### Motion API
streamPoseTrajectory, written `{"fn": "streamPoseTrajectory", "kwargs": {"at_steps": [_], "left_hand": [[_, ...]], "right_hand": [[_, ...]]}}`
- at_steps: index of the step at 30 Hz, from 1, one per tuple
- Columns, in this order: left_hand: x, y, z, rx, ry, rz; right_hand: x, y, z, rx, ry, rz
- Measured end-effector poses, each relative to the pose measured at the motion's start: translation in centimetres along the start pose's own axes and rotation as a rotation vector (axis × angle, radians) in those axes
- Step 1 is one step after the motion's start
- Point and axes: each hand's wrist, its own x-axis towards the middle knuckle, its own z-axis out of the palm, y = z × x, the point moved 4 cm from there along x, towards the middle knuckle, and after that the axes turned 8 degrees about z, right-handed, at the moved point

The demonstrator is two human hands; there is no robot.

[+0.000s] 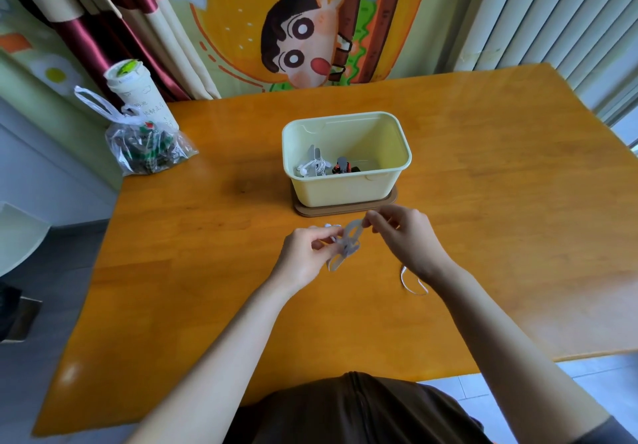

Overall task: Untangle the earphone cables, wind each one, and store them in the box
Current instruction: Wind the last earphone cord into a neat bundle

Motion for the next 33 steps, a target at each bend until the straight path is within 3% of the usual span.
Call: {"fn": "streamPoseTrajectory", "kwargs": {"at_steps": [3, 9, 15, 19, 29, 33], "left_hand": [[0.0, 0.5, 0.0, -0.051, -0.066, 0.018], [-0.7, 1.4, 0.8, -0.387, -0.171, 0.000], [-0.6, 1.0, 0.4, -0.337, -0.164, -0.049], [-0.7, 2.3, 0.9, -0.443, -0.202, -0.002], [0.4, 2.4, 0.8, -0.860, 0.131, -0.230], [0.7, 1.9, 0.2, -0.880, 0.270, -0.278]], "right_hand": [[0.4, 0.4, -0.4, 0.013, 0.052, -0.007], [1.1, 1.0, -0.8, 0.089, 0.071, 0.007], [1.1, 1.6, -0.9, 0.099, 0.146, 0.033], [1.0, 2.3, -0.1, 0.097, 0.102, 0.075], [-1.8, 1.9, 3.8, 0.328, -0.151, 0.173], [-2.0, 1.8, 4.5, 0.317, -0.181, 0.170]]}}
